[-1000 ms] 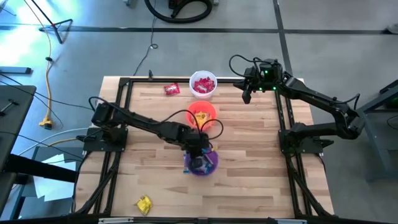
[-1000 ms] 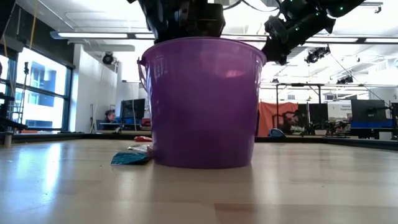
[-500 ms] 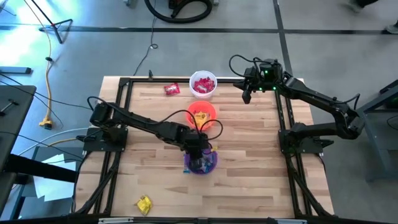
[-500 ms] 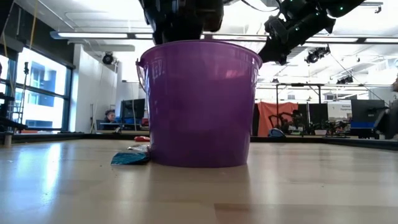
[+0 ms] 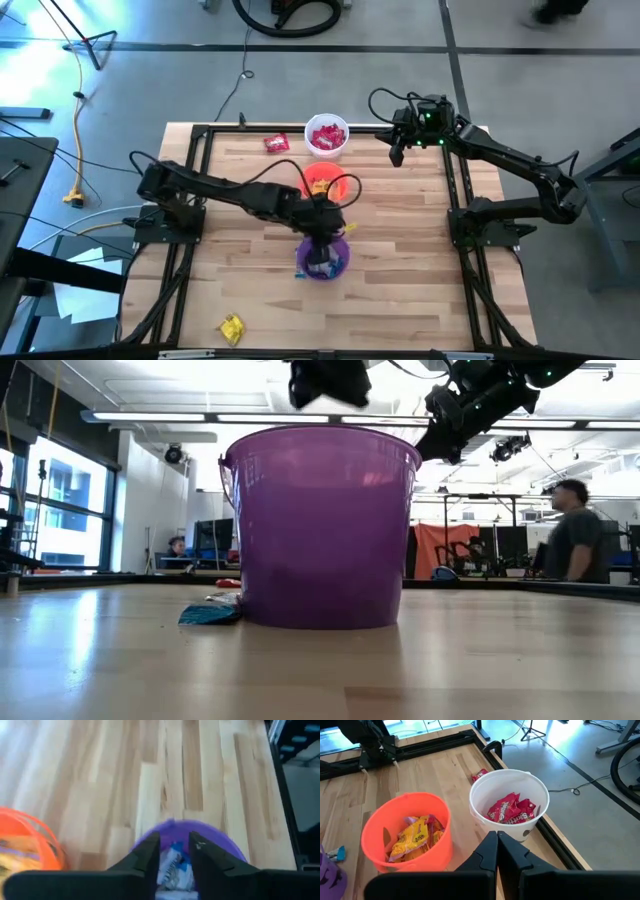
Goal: Sort candy
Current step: Put the red candy into the white bucket
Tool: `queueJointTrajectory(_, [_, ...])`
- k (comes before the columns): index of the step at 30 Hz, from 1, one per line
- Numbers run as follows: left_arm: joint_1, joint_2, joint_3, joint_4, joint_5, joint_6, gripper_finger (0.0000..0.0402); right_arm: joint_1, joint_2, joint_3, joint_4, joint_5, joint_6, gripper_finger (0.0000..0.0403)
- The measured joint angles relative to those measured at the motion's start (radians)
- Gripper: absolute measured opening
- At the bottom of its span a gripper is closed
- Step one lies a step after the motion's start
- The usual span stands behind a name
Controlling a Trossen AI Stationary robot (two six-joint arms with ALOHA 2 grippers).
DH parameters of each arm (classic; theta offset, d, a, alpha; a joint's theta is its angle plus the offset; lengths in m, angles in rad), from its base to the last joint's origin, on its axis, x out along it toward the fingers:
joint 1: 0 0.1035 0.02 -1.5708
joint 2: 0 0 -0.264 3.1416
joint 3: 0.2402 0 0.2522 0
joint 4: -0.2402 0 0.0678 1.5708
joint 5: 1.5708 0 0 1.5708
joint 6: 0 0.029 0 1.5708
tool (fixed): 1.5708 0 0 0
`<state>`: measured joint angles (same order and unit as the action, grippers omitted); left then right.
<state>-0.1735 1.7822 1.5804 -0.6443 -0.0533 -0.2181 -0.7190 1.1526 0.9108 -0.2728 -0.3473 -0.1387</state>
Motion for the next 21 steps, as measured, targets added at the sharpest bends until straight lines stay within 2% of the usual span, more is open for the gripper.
queueJointTrajectory(6, [0.03, -0.08, 0.001, -0.036, -0.023, 0.039, 0.0009, 0.0, 0.0, 0.0, -0.002, 0.0, 0.001, 0.0])
queueJointTrajectory(11, [0.077, -0.132, -0.014, -0.052, -0.049, 0.089, 0.0004, 0.0, 0.0, 0.0, -0.006, 0.0, 0.002, 0.0])
queueJointTrajectory(21, [0.217, -0.316, -0.228, 0.061, -0.029, 0.028, 0.0, 0.0, 0.0, 0.0, -0.022, 0.0, 0.005, 0.0])
